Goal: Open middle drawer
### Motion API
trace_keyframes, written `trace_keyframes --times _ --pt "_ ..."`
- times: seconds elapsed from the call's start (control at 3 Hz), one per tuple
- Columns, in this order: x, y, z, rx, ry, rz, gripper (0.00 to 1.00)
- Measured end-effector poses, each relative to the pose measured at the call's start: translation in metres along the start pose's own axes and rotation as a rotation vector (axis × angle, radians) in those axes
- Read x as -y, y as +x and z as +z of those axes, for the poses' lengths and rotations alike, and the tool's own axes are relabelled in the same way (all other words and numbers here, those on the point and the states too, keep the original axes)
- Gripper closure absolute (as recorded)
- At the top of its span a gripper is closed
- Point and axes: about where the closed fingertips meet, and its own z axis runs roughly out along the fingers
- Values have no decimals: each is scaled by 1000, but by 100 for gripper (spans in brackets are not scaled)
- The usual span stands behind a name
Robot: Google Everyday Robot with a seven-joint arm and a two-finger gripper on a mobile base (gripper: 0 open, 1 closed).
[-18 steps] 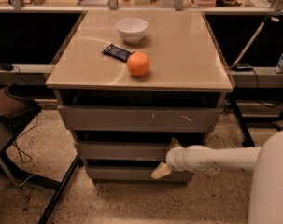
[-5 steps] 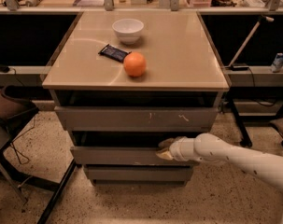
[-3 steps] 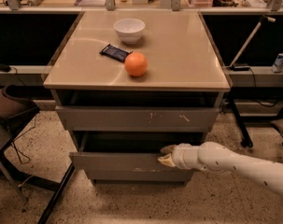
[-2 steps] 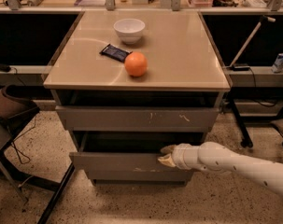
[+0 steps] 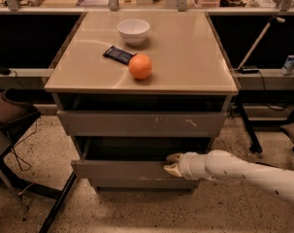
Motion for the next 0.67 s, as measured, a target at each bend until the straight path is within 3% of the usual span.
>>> trace_keyframes --times 0.67 --pt "-7 -1 -6 -6 -4 2 100"
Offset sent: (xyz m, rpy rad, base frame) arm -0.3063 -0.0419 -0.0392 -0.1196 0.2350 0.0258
